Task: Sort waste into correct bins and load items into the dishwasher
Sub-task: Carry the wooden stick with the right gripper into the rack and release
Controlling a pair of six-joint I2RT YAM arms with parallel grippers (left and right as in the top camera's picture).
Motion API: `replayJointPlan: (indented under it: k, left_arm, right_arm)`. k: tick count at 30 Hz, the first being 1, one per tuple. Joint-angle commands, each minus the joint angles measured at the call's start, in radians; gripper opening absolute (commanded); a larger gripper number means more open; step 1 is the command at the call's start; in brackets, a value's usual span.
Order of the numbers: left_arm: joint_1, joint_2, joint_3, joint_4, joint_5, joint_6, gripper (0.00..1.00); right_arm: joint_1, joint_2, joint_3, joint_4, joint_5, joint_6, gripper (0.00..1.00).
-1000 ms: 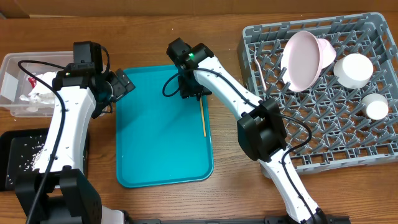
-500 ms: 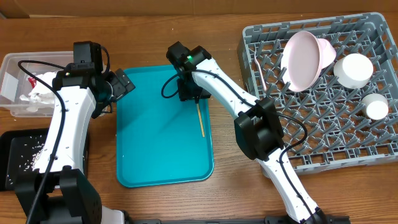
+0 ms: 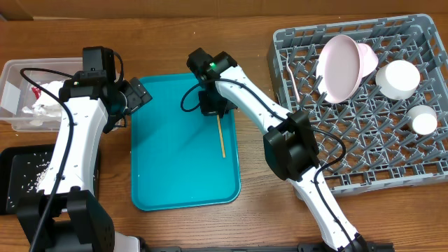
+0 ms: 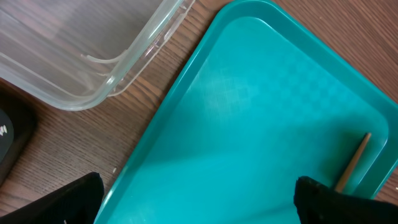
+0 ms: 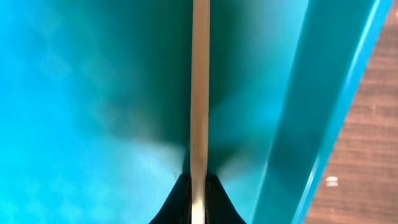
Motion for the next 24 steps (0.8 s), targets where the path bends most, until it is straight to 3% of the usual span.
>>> replayJointPlan:
  k: [1,7,12,16,24]
  left_arm:
    - [0.0,0.001,0.006,0.001,-0.011,-0.006,1.0]
    - [0.0,0.001,0.006,0.001,-0.011,-0.006,1.0]
    - [0.0,0.001,0.006,0.001,-0.011,-0.006,1.0]
    - [0.0,0.001,0.006,0.001,-0.011,-0.006,1.0]
    - [0.0,0.001,0.006,0.002,-0.011,-0.006,1.0]
  right_arm:
    - [-0.041,-0.063,0.121,-0.055,-0.023,-0.022,0.04]
    - [-0.188,-0.249,0.292,-0.18,-0.029,-0.167,0.04]
    - [-0.428,-0.323,0.306,-0.217,-0.031,-0.417,0.04]
    - [-0.538,-0.284,0.244,-0.189,-0.184,-0.531,0.04]
    - [-0.528,-0.28,-0.075,0.064,-0.193,-0.514,0.05]
